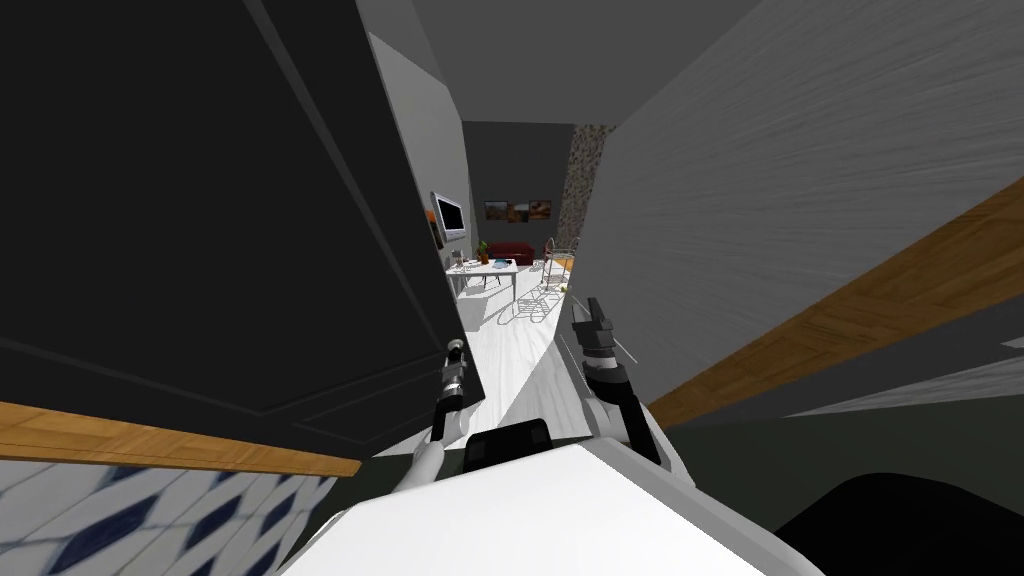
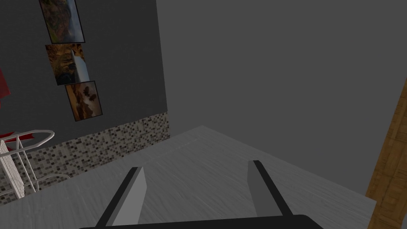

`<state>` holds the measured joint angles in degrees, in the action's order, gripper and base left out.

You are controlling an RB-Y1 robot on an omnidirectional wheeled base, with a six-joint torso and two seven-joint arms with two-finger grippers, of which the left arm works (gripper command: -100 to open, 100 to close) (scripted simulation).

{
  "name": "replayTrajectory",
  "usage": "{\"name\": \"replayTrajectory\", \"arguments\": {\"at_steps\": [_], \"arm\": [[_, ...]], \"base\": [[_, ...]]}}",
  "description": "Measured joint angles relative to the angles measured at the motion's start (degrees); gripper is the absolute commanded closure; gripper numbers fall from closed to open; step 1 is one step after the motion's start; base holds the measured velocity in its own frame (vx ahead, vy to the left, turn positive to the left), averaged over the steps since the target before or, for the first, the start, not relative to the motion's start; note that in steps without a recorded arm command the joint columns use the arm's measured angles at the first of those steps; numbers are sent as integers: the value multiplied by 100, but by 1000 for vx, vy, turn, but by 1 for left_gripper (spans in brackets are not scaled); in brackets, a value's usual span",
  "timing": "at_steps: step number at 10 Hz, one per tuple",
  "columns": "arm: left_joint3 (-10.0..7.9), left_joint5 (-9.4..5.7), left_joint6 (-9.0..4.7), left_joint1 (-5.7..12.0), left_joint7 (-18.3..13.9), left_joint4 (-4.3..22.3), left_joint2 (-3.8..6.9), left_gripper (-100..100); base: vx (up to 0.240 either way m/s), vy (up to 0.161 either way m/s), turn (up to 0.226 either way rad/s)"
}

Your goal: Push the door open

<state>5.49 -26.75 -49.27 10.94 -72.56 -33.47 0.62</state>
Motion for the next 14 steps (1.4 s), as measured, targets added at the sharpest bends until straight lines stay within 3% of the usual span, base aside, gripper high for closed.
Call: {"name": "replayTrajectory", "arguments": {"at_steps": [2,6,7,9,12,14], "arm": [[4,2,13,-18,4,15,-4,100],[41,49,85,-96,-8,-34,18,100],[44,64,47,-26,-39,72,39,100],[58,114,82,-108,-9,-79,38,100],[77,181,-95,111,-146,282,100,100],[83,205,131,-100,-73,-147,136,100]], "base": [[-9,0,-2],[143,-17,83],[205,-15,156],[196,-23,159],[136,-17,74],[99,-21,177]]}}
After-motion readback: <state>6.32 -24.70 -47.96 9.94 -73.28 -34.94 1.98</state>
